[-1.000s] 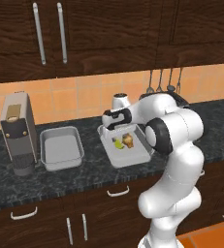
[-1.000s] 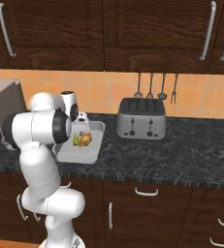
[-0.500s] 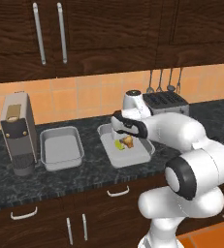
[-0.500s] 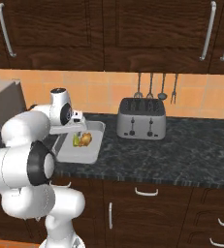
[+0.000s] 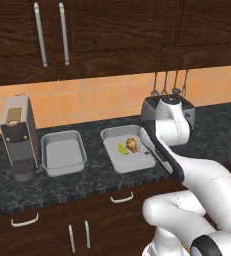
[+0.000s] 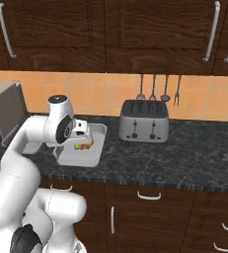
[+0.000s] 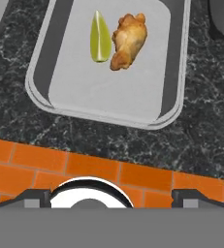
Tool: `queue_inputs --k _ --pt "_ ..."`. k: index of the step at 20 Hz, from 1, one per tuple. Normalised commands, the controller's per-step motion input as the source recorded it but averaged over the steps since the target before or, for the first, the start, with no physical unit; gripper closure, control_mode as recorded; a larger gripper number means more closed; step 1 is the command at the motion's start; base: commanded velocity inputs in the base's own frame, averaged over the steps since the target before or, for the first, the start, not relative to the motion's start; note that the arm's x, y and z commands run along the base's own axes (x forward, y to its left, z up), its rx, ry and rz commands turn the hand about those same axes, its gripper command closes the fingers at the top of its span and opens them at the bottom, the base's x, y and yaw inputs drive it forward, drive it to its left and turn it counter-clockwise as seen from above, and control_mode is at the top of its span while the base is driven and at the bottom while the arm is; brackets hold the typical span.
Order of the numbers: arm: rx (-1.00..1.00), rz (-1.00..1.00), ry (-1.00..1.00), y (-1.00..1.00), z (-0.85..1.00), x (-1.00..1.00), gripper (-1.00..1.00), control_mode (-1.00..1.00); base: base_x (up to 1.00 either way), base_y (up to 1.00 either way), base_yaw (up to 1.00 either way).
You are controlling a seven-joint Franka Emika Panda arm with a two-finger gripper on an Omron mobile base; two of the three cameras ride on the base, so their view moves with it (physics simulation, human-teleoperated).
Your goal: Place one lemon wedge and one chicken drumstick in each tupperware on the nearby counter, to pack two identical lunches.
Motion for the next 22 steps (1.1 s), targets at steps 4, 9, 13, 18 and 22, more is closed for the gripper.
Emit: queue_inputs --k 4,9,13,18,22 --pt "0.01 0.0 0.0 -0.23 0.77 -1.0 -1.0 -1.0 0.0 0.0 0.0" --pt "0.0 0.0 -0.04 -0.03 0.88 -1.0 -1.0 -1.0 0.0 0.0 0.0" --pt "0.0 -0.04 -0.03 -0.07 0.82 -0.94 -1.0 -1.0 0.0 0.0 0.0" --pt "0.05 -0.13 -0.06 -0.24 0.28 -0.59 -1.0 -1.0 0.0 0.0 0.0" --pt "0.0 0.0 0.0 0.0 0.0 0.0 -1.0 -1.0 0.0 0.0 0.0"
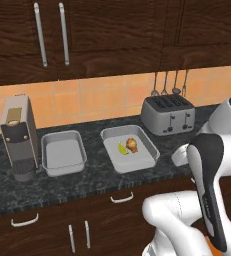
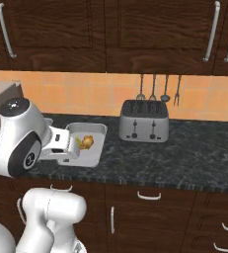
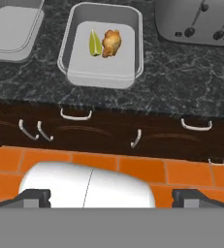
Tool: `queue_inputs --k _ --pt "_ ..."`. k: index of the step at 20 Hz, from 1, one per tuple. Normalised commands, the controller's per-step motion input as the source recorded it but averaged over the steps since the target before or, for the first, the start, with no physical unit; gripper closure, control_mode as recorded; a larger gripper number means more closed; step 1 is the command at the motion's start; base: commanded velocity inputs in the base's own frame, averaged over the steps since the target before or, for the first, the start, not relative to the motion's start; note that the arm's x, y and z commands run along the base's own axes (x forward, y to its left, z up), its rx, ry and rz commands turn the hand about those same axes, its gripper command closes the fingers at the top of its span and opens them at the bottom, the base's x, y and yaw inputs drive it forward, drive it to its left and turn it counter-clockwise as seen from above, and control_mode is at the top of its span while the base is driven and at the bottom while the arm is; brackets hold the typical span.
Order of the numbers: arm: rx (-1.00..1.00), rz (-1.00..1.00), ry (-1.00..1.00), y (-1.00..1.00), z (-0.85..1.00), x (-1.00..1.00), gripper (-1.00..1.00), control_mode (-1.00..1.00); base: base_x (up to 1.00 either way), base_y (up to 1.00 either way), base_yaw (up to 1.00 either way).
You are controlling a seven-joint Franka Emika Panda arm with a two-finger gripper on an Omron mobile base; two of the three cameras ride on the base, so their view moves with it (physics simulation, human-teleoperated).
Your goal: Place one lemon wedge and one chicken drumstick in each tupperware on the nearby counter, to pack two identical lunches.
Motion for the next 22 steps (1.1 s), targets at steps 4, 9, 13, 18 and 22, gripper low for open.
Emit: queue_inputs --k 4,9,13,18,22 --pt "0.0 0.0 0.0 0.0 0.0 0.0 -1.0 1.0 -0.35 -0.37 -0.09" --pt "0.0 0.0 0.0 0.0 0.0 0.0 -1.0 1.0 -0.61 -0.99 -0.32" --pt "0.0 0.0 0.0 0.0 0.0 0.0 -1.0 1.0 -0.19 -1.0 -0.42" --pt "0.0 0.0 0.0 0.0 0.0 0.0 -1.0 1.0 0.07 -1.0 -0.54" --pt "0.0 0.0 0.0 0.0 0.0 0.0 -1.0 1.0 0.11 -1.0 -0.16"
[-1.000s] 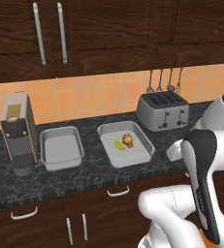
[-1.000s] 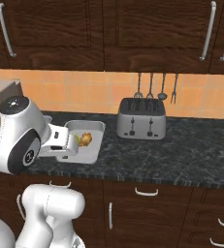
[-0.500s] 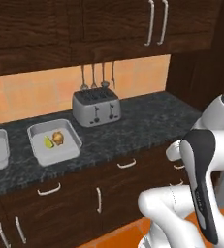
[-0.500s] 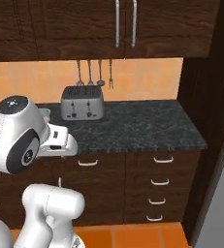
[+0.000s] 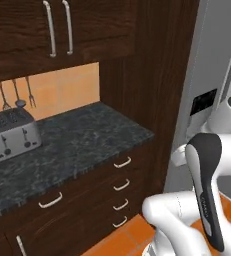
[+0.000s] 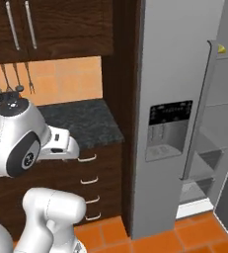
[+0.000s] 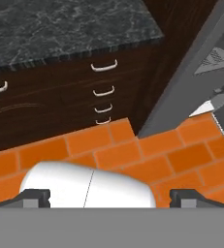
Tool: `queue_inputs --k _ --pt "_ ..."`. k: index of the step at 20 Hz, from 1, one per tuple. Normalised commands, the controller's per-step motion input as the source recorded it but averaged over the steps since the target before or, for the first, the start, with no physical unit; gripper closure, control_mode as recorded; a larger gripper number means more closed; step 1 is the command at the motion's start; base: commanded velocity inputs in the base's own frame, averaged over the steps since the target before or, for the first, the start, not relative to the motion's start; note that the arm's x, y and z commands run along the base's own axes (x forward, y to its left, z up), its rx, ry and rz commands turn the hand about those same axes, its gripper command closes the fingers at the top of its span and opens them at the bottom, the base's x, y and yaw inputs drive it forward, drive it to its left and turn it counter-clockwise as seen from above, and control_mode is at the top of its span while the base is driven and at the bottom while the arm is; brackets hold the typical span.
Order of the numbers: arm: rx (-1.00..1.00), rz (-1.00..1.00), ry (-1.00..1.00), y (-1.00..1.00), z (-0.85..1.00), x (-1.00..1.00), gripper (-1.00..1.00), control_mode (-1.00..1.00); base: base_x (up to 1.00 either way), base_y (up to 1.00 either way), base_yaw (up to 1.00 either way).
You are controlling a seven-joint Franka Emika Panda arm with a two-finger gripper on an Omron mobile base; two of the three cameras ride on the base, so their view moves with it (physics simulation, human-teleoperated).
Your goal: Place one lemon wedge and one chicken drumstick in each tupperware on the nearby counter, to pack two identical lunches.
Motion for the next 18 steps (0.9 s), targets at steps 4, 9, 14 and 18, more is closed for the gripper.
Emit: queue_inputs --k 4,9,14,18 --pt "0.0 0.0 0.0 0.0 0.0 0.0 -1.0 1.0 0.22 -1.0 0.28" --pt "0.0 0.0 0.0 0.0 0.0 0.0 -1.0 1.0 0.41 -0.99 0.45" --pt "0.0 0.0 0.0 0.0 0.0 0.0 -1.0 1.0 0.14 -1.0 0.37" --pt "0.0 0.0 0.0 0.0 0.0 0.0 -1.0 1.0 -0.01 -1.0 0.07"
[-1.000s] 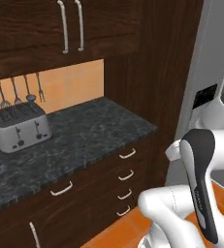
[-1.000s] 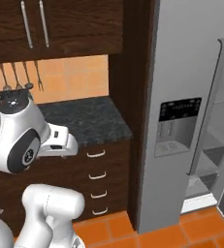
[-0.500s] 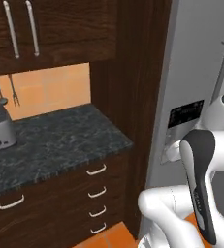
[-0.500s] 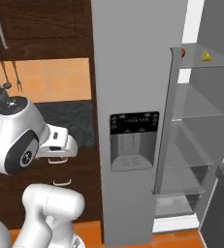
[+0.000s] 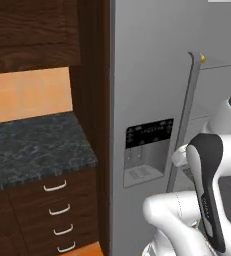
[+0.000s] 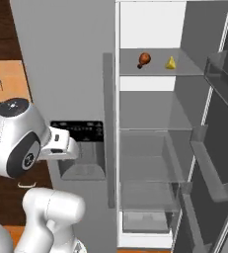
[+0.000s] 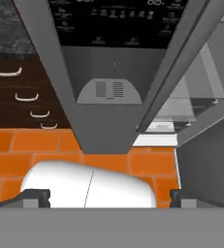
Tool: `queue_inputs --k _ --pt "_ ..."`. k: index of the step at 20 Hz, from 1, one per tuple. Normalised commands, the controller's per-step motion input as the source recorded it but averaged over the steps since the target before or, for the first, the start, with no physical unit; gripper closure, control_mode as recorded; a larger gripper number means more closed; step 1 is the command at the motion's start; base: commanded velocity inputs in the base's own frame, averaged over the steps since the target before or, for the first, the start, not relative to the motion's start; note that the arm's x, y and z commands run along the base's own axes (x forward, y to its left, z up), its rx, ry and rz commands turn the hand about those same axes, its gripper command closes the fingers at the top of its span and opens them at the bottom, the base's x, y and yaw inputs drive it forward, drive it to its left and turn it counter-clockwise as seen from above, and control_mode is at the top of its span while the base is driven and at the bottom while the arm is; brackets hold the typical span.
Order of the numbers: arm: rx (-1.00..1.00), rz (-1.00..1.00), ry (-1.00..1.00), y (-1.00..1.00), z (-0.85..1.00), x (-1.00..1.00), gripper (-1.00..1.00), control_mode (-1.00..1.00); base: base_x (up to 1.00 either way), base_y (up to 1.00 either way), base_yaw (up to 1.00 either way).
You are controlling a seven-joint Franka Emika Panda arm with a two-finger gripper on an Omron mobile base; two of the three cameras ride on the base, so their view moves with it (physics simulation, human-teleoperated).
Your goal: Place one lemon wedge and one chicken drumstick in each tupperware on the nearby counter, to pack two identical lunches.
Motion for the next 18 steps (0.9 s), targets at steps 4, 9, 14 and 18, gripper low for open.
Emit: queue_inputs --k 4,9,14,18 --pt "0.0 0.0 0.0 0.0 0.0 0.0 -1.0 1.0 -0.08 -1.0 -0.07" --pt "0.0 0.0 0.0 0.0 0.0 0.0 -1.0 1.0 -0.08 -0.79 -0.19" --pt "0.0 0.0 0.0 0.0 0.0 0.0 -1.0 1.0 0.0 -0.16 -0.02" --pt "0.0 0.0 0.0 0.0 0.0 0.0 -1.0 1.0 0.0 0.0 0.0"
